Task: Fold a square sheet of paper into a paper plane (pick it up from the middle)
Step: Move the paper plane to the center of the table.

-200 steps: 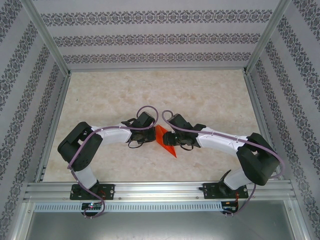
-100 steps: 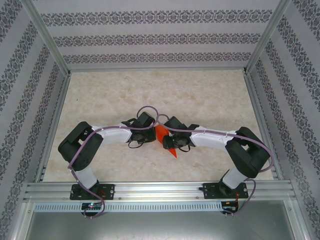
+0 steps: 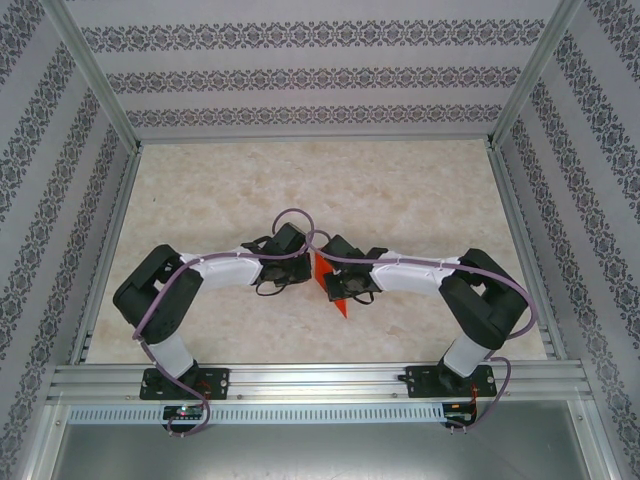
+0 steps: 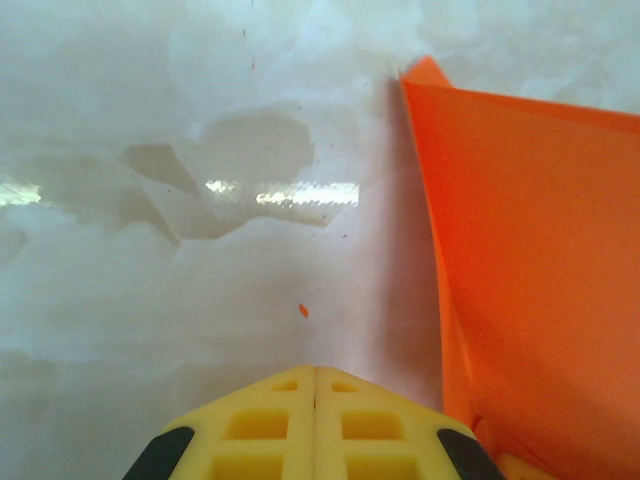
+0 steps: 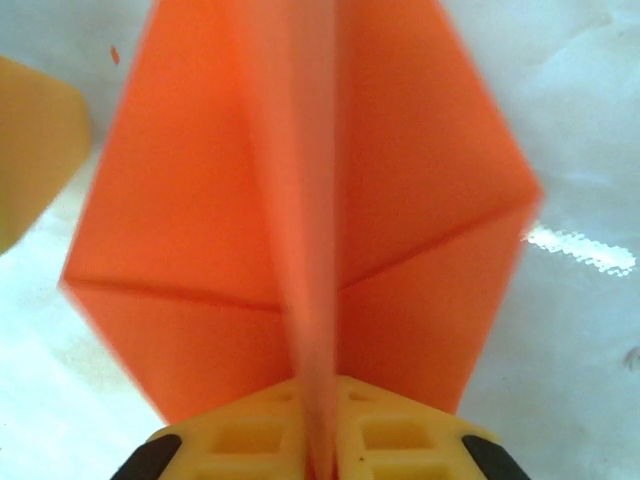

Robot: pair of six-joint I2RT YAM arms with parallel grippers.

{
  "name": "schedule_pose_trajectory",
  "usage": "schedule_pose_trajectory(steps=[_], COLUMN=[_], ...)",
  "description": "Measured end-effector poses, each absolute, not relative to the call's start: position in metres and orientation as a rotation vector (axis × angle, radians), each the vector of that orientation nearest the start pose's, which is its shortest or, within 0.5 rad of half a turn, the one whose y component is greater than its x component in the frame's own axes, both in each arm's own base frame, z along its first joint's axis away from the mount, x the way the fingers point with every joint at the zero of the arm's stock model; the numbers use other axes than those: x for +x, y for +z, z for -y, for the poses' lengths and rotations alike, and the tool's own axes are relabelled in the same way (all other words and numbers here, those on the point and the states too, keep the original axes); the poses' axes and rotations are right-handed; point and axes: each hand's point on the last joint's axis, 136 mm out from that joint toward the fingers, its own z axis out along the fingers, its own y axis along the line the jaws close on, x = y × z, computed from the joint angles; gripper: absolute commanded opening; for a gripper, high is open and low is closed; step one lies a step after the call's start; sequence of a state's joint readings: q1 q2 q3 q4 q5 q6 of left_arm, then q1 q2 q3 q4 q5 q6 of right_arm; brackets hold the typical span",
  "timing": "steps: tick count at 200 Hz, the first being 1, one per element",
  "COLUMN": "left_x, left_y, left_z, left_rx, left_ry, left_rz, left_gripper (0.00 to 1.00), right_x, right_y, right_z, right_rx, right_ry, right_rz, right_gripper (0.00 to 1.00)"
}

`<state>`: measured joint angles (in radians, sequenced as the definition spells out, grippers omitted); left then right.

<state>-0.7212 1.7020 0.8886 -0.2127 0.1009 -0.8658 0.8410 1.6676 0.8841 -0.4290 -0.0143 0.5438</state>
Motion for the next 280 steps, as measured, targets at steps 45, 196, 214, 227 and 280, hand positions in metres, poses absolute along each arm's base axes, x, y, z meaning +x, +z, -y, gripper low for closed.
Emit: schedule_pose_trajectory(steps=[45,196,214,227,280], left_x=[0.291,0.309,0.303,0.302,0.297], left_y=[0.094,0.149,0.149,0.148,0.148], left_z=[0.235,0.149,0.146,0.149,0.149], left_rx=[-0.259,-0.542,-0.526,-0.499,-0.438], left_ry=[-0.595,-0.451,-0.457,-0.466,-0.436], left_rz=[-2.512,-2.234,-2.241,-2.253,-2.291], left_gripper=[0.09,0.18,0.18,0.19,0.2], right_x=[0.234,0.292,0.31,0.318,0.336], right_y=[0.03,0.068,0.061,0.056,0.037], right_z=[-0.255,-0.282,-0.282,-0.277,-0.272], right_rx=[-0.278,-0.056,-0.053,-0.044,-0.039], right_ry=[0.265,0.103,0.09,0.084,0.057], right_rz=[-2.822,-2.735,-2.752,-2.768,-2.836], right_gripper=[0.0,0.0,0.0,0.0,0.0])
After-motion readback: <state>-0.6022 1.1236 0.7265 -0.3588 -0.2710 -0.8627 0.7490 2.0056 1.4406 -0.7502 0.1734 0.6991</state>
